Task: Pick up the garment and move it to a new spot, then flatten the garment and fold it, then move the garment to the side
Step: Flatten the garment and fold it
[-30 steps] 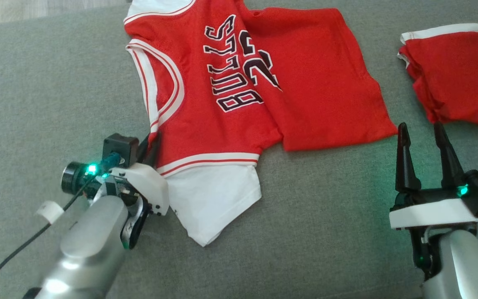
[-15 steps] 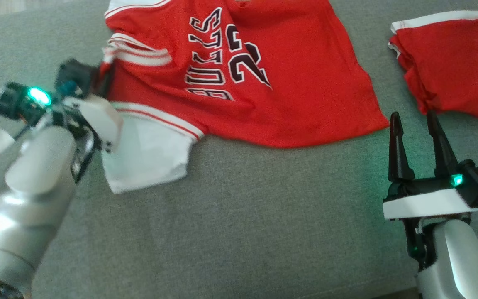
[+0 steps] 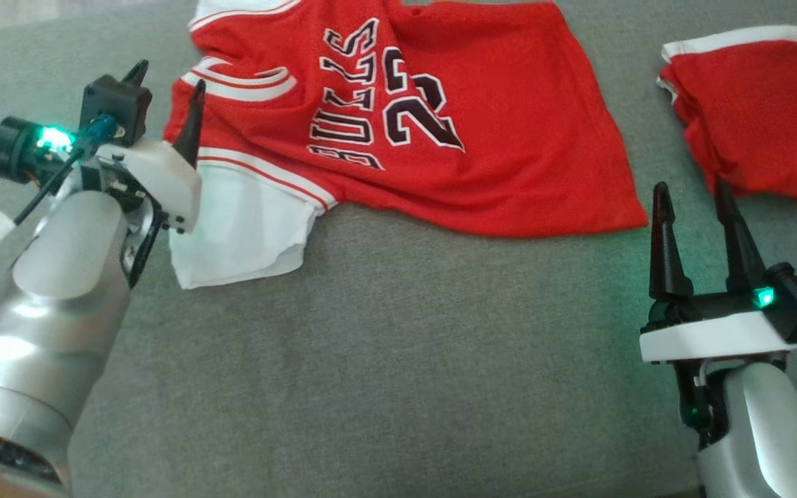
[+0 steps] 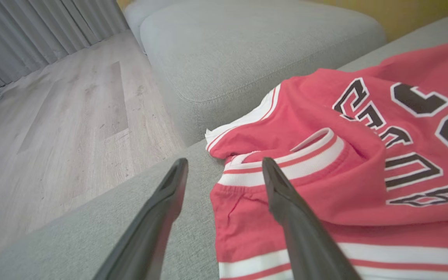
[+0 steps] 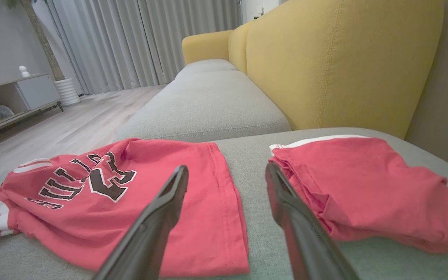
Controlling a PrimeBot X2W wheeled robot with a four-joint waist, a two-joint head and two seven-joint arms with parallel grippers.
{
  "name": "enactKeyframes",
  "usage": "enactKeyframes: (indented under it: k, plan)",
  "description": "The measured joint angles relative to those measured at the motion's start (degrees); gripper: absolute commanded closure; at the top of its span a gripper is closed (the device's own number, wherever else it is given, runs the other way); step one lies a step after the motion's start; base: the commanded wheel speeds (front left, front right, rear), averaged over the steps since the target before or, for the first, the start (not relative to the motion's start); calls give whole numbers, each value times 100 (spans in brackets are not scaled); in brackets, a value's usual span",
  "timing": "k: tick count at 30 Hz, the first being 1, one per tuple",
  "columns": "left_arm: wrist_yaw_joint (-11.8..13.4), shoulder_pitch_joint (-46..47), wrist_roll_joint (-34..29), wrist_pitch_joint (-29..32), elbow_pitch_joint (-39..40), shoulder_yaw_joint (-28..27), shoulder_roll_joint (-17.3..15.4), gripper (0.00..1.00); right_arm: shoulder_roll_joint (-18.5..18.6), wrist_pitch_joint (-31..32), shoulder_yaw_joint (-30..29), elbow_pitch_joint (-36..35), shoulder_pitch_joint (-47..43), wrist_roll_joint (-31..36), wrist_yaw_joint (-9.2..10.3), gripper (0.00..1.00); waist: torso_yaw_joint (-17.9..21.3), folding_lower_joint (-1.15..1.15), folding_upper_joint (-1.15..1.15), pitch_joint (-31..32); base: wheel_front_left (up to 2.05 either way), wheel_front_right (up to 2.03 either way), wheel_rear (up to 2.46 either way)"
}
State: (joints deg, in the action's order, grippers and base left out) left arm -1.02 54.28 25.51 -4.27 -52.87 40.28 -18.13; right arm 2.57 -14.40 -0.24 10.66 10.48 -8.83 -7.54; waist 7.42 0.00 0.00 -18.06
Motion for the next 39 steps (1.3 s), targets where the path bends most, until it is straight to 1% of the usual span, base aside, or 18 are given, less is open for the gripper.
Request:
enactKeyframes:
  k: [4,5,9,13,16,21,25,27,33,36,39]
  plan:
    - [-1,-198,214,-207,2,-131,94,0,1,0,-90,0,-10,60,0,0,-187,0,0,104,0,0,0]
    - [-1,-198,214,-207,2,-131,94,0,1,0,-90,0,-10,60,0,0,-187,0,0,104,0,0,0]
    - [14,-499,375,-445,156,-238,91,0,1,0,-113,4,-41,108,0,0,-393,0,0,232,0,0,0]
    - [214,-923,576,-723,552,-436,89,0,1,0,-182,4,-75,118,0,0,-572,0,0,388,0,0,0]
    - [439,-1411,757,-898,1013,-635,112,0,1,0,-225,1,-159,118,0,0,-689,0,0,522,0,0,0]
    - [812,-2445,991,-1001,1925,-961,275,0,0,0,-291,25,-443,118,1,0,-842,-1,0,734,0,0,0]
    - [1011,-3087,989,-1003,2559,-1166,339,0,0,0,-296,31,-475,118,1,0,-879,-1,0,794,0,0,0]
    - [1061,-3263,969,-1012,2744,-1252,348,0,0,0,-266,31,-475,119,1,0,-851,-1,0,776,0,0,0]
    - [1034,-3299,861,-977,2922,-1205,361,0,0,0,-226,16,-470,136,1,0,-747,0,0,664,0,0,0]
    - [958,-3289,861,-700,2786,-1043,370,0,0,0,-213,10,-446,135,0,0,-682,0,0,583,0,0,0]
    - [969,-3243,820,-491,2544,-954,382,0,0,0,-190,0,-403,135,0,0,-609,1,0,499,0,0,0]
